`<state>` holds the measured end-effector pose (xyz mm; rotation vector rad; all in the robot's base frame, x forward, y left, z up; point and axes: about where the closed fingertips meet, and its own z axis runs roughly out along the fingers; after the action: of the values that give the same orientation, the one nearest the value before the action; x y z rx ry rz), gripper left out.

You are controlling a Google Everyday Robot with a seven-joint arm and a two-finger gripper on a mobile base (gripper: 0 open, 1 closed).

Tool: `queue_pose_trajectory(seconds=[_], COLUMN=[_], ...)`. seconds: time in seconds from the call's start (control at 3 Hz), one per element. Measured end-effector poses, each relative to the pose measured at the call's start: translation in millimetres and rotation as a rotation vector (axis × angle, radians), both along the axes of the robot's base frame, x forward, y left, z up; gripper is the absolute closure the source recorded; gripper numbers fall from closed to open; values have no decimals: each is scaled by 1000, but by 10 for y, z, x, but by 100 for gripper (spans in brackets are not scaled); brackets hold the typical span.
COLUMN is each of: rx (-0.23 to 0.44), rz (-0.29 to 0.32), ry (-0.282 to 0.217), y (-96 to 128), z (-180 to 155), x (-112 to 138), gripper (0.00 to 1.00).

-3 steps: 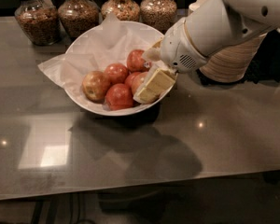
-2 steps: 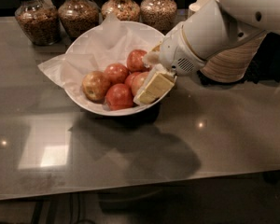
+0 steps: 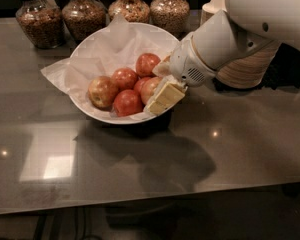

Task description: Pick apple from white bowl

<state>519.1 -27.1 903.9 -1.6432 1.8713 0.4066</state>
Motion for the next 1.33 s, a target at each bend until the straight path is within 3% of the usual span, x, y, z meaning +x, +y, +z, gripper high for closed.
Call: queue_pose_trajectory(seconds=[0.33,0.67,1.33], rx=[4,11,11], rz=[-15,-32,-32], ry=[10,20,20], y=[-27,-60,-59], z=[-58,-112,-112], x=[55,112,111], gripper=[36,46,88])
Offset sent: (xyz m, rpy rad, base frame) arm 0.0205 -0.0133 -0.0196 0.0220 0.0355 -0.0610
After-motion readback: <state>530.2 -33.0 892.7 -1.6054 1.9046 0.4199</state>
